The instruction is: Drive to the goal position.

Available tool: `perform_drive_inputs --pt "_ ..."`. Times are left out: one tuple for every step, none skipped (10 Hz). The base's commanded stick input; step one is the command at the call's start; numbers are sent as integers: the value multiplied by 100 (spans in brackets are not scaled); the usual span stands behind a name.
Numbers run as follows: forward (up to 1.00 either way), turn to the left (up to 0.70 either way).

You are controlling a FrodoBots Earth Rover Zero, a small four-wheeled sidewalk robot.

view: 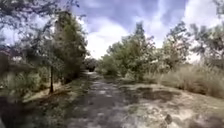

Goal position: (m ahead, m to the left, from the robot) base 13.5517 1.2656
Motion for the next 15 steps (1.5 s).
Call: perform_drive_inputs --pt "100 0" --pt "100 0" --pt "100 0" --pt "100 0" --pt "100 0" --pt "100 0" --pt "100 0" --pt "100 -7" --pt "100 -37" --pt "100 -40" --pt "100 -40" --pt "100 -40" --pt "100 0" --pt "100 0" --pt "100 0"
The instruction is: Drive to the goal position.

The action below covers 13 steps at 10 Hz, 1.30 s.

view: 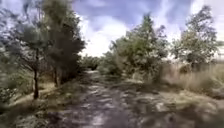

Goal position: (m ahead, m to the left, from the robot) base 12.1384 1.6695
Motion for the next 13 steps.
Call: perform_drive_inputs --pt "100 0" --pt "100 0" --pt "100 0" --pt "100 0" --pt "100 0" --pt "100 0" --pt "100 0" --pt "100 0" --pt "100 0" --pt "100 0" --pt "100 0" --pt "100 0" --pt "100 0"
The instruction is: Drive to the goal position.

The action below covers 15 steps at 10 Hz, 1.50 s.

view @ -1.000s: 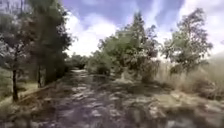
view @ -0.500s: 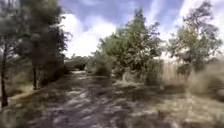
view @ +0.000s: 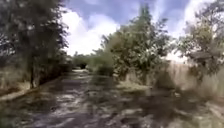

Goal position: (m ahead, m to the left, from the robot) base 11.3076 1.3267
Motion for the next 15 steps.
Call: perform_drive_inputs --pt "100 0" --pt "100 21" --pt "100 40" --pt "100 26" --pt "100 8" --pt "100 0" --pt "100 0" --pt "100 0" --pt "100 0" --pt "100 0" --pt "100 0" --pt "100 10" --pt "100 40" --pt "100 40" --pt "100 25"
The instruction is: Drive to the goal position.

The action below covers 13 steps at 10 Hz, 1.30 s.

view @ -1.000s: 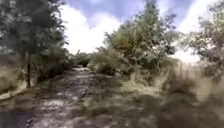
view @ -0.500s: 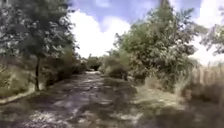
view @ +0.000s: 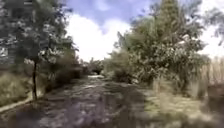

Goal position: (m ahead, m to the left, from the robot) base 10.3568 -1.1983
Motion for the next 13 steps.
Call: perform_drive_inputs --pt "100 1" --pt "100 0" --pt "100 0" --pt "100 0" --pt "100 0" --pt "100 0" --pt "100 0" --pt "100 0" --pt "100 0" --pt "100 0" --pt "100 0" --pt "100 0" --pt "100 0"
